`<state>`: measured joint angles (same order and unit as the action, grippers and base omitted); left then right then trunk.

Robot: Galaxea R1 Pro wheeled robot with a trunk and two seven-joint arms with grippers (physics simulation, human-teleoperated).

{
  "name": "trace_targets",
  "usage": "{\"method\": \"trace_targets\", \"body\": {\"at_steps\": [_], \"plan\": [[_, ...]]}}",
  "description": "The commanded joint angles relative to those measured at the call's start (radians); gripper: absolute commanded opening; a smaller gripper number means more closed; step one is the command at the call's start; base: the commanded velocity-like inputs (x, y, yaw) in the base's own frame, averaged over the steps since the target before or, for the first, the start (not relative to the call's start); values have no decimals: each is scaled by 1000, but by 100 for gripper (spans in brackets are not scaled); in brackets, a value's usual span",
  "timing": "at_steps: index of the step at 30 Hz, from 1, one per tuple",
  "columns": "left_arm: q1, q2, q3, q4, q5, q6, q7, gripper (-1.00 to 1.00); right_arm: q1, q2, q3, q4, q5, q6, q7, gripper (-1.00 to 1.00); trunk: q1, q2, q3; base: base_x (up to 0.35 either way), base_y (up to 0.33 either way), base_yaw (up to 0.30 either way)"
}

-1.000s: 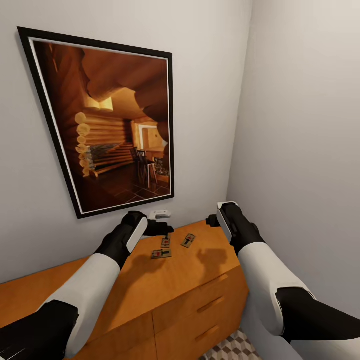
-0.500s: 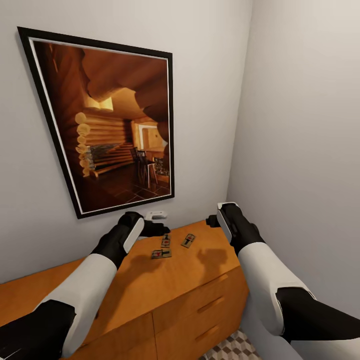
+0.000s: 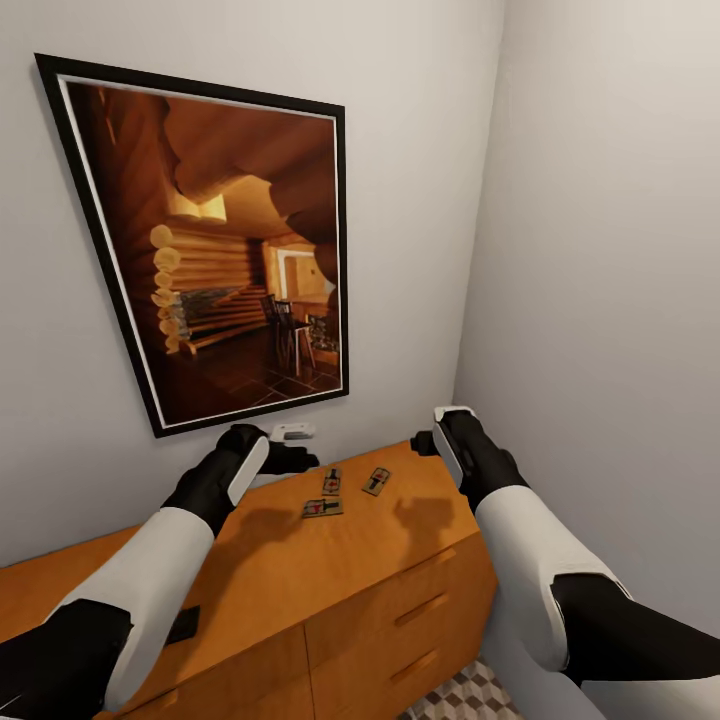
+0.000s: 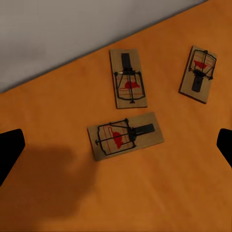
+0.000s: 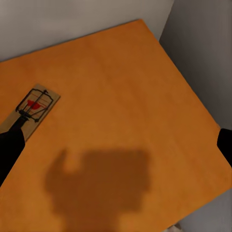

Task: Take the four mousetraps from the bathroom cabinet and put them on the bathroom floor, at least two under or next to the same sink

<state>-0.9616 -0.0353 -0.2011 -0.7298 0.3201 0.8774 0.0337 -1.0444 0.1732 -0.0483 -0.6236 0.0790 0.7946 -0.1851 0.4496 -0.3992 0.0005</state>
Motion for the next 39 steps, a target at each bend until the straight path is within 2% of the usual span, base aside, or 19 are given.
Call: {"method": "trace_targets", "body": {"at_steps": [1, 13, 39], "plan": [[0, 2, -2, -1, 5, 3, 4, 100, 0, 1, -5, 6, 8, -3, 2, 100, 0, -1, -1, 0, 0, 0], [0, 7, -3, 0, 5, 4, 4, 100, 0, 1, -7, 65, 8, -66, -5, 100, 0, -1, -1, 0, 0, 0], [0, 5, -5, -2, 4, 4, -3, 100, 0, 1, -6, 70, 12, -73, -6, 100, 0, -1, -1, 0, 24, 0]]}}
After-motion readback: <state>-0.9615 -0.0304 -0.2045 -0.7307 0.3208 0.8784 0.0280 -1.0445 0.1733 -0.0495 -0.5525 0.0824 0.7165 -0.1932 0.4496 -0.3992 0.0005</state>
